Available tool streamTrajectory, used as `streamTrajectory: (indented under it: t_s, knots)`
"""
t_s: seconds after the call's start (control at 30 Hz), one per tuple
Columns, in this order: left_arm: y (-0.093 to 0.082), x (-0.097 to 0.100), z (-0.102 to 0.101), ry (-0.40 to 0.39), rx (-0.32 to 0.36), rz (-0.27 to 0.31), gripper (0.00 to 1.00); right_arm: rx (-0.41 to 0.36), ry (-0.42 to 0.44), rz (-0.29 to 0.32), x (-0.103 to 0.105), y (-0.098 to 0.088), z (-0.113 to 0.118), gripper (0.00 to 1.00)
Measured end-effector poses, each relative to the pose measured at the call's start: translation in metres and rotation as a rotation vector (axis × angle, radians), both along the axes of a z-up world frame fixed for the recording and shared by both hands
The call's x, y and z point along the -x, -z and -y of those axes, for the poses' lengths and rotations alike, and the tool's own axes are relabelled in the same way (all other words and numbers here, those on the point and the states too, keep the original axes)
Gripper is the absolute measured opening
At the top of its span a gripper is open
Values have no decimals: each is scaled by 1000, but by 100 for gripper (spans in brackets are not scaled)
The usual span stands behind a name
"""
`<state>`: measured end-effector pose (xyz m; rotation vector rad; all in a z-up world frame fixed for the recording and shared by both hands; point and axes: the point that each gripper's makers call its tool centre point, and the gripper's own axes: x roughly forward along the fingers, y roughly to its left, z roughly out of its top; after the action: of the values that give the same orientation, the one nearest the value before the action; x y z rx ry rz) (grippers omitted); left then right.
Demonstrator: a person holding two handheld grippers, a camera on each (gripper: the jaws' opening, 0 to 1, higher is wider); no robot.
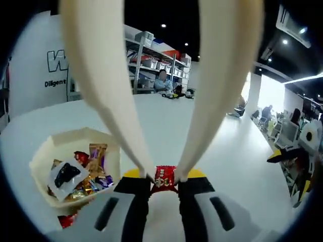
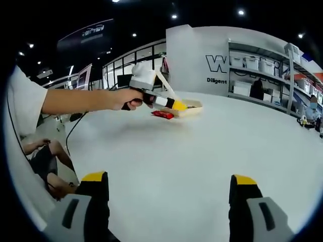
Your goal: Place the target food into the container with the food tongs after gripping and lifting it, then release it inside without dropping or visibly crushing the food.
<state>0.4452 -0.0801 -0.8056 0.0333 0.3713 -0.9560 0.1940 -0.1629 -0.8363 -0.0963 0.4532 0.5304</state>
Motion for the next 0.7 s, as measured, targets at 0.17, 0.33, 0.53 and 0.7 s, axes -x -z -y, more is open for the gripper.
streamTrajectory:
  t_s: [0.17,0.33,0.53,0.7]
  knots:
    - [-14,-27,-22,-68,-9,20,20,-5,-8,-2,-1,1,-4,99]
    - [-8,-35,-28,-100,1,-17,21,-2,-12,-6,0,2,-5,99]
    - [2,-46,-30,-118,-45,2,21,-9,3,-7,0,3,2,99]
    - [6,-45,-31,-114,-60,-3,21,-12,13,-13,-1,6,8,99]
